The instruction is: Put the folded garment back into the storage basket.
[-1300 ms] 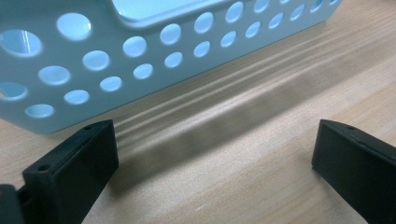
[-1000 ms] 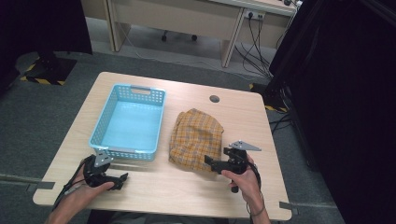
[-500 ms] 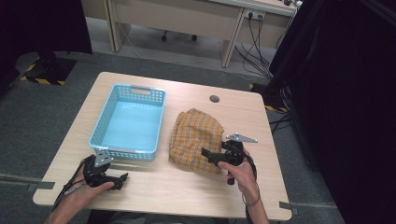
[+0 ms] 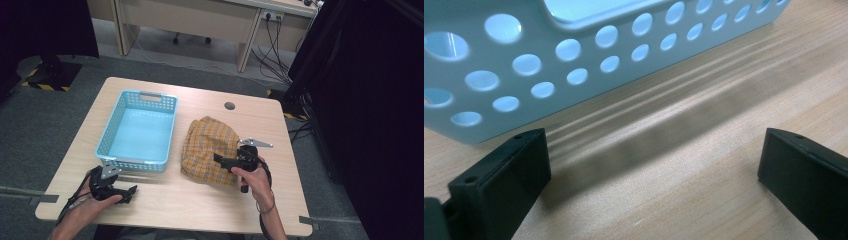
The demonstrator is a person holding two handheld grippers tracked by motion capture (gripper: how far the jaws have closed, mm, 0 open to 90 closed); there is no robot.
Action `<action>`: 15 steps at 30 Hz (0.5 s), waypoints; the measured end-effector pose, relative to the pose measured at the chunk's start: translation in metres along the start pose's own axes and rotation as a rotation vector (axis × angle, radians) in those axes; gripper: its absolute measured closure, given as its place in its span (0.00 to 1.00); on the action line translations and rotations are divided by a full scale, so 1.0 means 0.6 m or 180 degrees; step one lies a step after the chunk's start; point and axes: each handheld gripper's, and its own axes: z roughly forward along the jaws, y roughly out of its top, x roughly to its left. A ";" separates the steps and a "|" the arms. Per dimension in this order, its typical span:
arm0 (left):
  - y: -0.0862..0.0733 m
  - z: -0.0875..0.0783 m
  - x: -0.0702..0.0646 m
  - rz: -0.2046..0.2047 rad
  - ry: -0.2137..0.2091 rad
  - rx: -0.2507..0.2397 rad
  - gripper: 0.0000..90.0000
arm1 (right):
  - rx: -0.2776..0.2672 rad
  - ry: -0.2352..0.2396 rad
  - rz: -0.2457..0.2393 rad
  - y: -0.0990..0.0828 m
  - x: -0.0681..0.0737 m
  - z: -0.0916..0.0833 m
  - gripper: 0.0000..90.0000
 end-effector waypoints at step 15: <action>0.000 0.000 0.000 0.0002 0.0000 0.0000 0.00 | 0.0014 0.0194 0.0083 0.013 -0.023 0.030 0.36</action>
